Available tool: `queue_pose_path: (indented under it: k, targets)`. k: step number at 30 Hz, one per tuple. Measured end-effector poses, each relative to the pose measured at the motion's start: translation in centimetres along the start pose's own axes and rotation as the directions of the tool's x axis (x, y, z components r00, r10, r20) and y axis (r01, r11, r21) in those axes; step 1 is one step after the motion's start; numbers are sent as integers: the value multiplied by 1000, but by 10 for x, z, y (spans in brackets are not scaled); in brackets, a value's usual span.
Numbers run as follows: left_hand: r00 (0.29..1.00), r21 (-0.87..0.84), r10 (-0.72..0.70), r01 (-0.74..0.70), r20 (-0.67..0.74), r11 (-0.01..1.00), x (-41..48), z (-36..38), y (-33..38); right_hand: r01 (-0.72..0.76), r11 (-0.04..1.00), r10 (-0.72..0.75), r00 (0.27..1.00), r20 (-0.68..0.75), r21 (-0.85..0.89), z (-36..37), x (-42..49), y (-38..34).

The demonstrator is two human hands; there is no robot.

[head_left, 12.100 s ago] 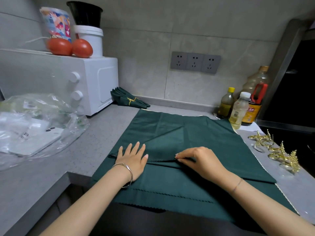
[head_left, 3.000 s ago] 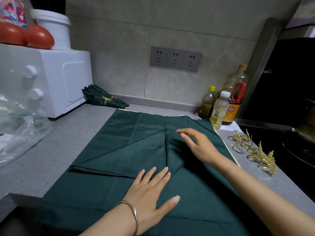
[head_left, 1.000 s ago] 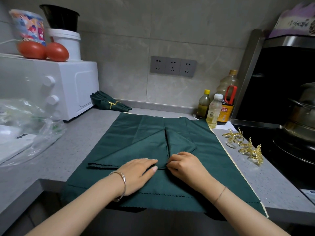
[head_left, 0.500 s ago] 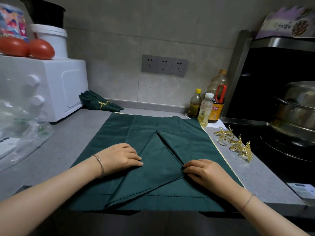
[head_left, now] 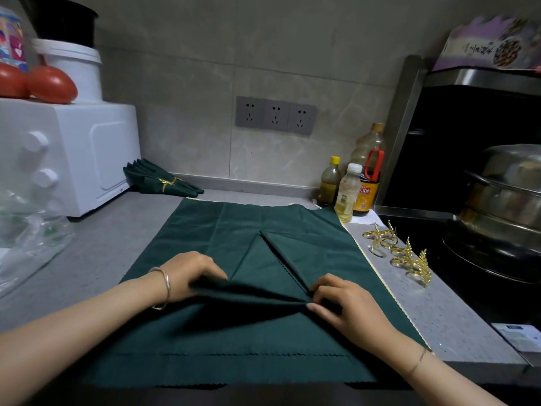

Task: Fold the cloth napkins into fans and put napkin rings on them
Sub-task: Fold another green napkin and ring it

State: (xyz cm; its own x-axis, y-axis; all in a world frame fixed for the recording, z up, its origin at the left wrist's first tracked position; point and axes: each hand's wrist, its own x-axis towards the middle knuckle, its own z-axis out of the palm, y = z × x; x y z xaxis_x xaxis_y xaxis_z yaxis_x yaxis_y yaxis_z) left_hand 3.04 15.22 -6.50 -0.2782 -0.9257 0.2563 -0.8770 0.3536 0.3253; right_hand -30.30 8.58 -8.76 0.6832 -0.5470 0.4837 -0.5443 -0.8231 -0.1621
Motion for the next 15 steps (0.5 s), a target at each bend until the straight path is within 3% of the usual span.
queue_pose_path:
  k: [2,5,10,15]
  targets:
    - [994,-200,-102,94,-31,975,7,1,8,-78,995,77,997,14,67,0,0,0]
    - [973,-336,-227,231,51,913,20,4,14,-133,983,133,991,11,124,2,1,-2]
    - [888,-292,-422,458,183,839,44,10,11,-224,941,225,974,26,255,3,6,-2]
    - [829,-242,-533,559,168,793,59,14,15,-275,904,303,952,-37,326,12,40,25]
